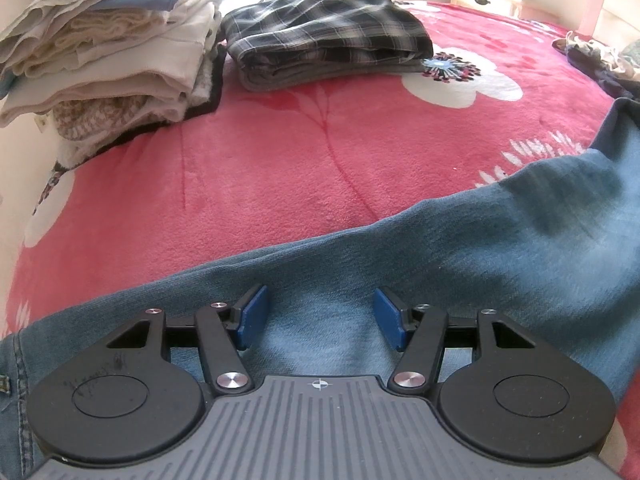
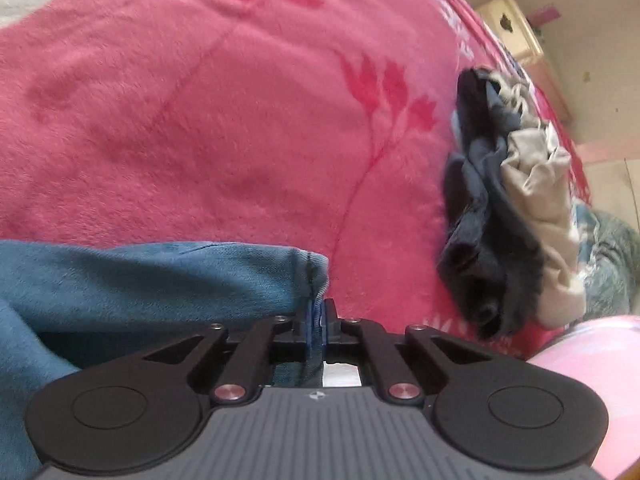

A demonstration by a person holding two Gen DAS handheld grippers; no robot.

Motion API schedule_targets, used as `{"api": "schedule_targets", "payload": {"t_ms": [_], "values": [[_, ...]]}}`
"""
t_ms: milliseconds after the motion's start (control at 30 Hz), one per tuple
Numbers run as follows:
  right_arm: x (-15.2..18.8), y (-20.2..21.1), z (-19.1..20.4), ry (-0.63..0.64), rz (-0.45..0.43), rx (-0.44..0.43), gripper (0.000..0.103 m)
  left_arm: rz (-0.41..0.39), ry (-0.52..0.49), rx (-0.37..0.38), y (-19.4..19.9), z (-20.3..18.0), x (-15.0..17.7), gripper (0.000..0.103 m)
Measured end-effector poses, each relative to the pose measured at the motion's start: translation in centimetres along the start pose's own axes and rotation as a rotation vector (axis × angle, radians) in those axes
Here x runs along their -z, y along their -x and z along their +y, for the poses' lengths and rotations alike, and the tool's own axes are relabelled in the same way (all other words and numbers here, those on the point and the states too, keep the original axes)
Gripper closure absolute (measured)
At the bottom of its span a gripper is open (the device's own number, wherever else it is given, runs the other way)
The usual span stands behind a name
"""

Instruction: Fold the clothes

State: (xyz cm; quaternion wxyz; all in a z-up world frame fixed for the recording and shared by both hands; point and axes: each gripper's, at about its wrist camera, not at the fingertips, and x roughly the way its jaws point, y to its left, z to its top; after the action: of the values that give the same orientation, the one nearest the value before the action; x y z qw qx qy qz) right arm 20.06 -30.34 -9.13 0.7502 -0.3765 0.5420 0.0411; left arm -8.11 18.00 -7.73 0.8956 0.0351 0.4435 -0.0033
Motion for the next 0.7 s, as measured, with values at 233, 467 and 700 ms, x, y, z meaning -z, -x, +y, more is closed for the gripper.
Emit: {"api": "schedule_targets", "payload": {"t_ms": [233, 467, 700], "values": [[0.6, 3.5, -1.5, -0.113, -0.121, 0.144, 0.067, -0.006, 0.001, 0.001, 0.0, 0.1, 0.1, 0.044], [5.4, 14.5, -1.6, -0.286, -0.381, -0.206, 0.058, -0.011, 0.006, 0.0, 0.0, 0.1, 0.2, 0.044], [11.0, 17.8, 7.0, -0.183, -0.35, -0.329, 0.054, -0.017, 0.013, -0.003, -0.1, 0.1, 0.2, 0.044]]}}
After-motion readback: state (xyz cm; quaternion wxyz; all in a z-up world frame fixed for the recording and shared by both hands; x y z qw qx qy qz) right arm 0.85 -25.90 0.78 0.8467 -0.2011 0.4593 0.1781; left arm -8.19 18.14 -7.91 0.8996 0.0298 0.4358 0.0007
